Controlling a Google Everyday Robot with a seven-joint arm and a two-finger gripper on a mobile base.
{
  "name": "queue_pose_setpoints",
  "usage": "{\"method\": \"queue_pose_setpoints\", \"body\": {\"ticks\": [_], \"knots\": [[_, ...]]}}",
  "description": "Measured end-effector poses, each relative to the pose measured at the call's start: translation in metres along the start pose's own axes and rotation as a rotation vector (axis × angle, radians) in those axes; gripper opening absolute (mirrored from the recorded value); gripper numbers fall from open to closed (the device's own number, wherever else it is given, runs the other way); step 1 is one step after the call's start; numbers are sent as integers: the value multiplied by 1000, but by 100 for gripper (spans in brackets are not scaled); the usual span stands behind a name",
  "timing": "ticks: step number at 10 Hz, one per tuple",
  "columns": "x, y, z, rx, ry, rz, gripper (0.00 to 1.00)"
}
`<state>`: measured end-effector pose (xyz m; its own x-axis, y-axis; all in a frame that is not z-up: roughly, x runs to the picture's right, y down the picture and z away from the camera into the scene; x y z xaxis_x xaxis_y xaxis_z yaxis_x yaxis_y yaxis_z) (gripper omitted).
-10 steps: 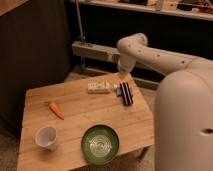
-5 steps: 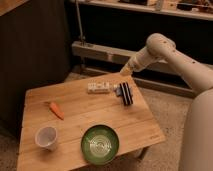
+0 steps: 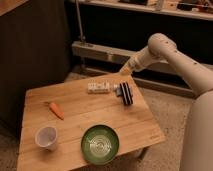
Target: Place the bottle in the ceramic bowl
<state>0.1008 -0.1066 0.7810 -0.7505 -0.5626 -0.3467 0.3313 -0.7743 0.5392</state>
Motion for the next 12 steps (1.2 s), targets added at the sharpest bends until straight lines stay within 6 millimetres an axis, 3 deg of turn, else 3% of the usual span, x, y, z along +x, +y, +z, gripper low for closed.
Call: {"method": "queue_pose_setpoints", "body": {"ticks": [2,4,8,9,11,12], "knots": [[26,5,1,-15,-7,-67,18],[34,10,12,-16,-37,-103,13],[9,15,75,61,-79,-154,48],[-6,15,97,85,-94,-165,63],[-17,16,115,101,-120,-184,78],[-18,16,125,109,-127,-199,80]]}}
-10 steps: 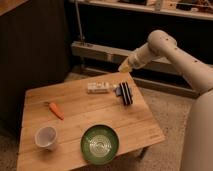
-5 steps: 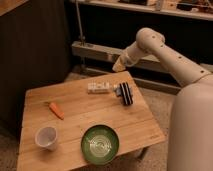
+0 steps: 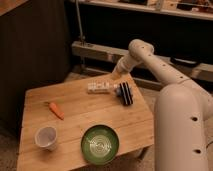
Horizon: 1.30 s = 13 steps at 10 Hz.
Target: Place the bottle in the ceramic bowl
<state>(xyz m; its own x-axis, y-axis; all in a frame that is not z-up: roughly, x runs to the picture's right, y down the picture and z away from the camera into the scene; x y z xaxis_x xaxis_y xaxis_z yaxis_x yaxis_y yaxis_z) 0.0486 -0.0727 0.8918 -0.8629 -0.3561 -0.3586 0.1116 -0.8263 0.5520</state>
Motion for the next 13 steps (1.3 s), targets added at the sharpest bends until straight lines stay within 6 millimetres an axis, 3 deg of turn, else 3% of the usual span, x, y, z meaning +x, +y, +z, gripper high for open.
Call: {"method": "queue_pose_setpoints", "body": {"ticks": [3,13], "knots": [[3,2,10,25,7,-50,80],[-1,-3,75,86,-11,-109,80]]}}
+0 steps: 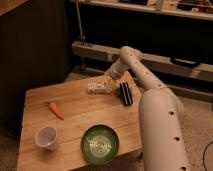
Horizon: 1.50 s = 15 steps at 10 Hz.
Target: Place the bottle in the ceramic bowl
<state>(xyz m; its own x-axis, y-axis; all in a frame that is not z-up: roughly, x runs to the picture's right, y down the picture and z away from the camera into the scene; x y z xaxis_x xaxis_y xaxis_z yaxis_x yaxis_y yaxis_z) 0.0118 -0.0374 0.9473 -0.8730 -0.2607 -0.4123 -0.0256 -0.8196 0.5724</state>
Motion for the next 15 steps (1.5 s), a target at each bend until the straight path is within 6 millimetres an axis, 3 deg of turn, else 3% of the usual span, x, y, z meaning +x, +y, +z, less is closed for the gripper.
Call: {"method": "queue_pose_setpoints", "body": {"ticks": [10,12,15], "knots": [[-4,-1,36,-94,-87,13,79],[-7,0,40,-89,-88,25,65],[-11,0,44,-67,-85,59,33]]}}
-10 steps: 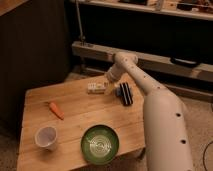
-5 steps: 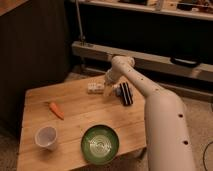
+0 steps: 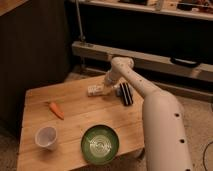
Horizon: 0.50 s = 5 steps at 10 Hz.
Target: Place the bottle in the ceramic bowl
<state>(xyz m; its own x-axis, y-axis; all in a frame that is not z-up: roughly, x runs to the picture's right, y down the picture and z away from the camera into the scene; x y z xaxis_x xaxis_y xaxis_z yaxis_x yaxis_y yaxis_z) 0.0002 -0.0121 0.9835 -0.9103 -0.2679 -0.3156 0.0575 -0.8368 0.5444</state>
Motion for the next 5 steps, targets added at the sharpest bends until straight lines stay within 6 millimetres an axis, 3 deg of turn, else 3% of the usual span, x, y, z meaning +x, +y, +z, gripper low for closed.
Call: {"method": "queue_pose_setpoints", "body": {"ticks": [3,5], "knots": [[3,-6,-16,13,-3,-1,3],[10,-17,-36,-2,-9,-15,0]]}}
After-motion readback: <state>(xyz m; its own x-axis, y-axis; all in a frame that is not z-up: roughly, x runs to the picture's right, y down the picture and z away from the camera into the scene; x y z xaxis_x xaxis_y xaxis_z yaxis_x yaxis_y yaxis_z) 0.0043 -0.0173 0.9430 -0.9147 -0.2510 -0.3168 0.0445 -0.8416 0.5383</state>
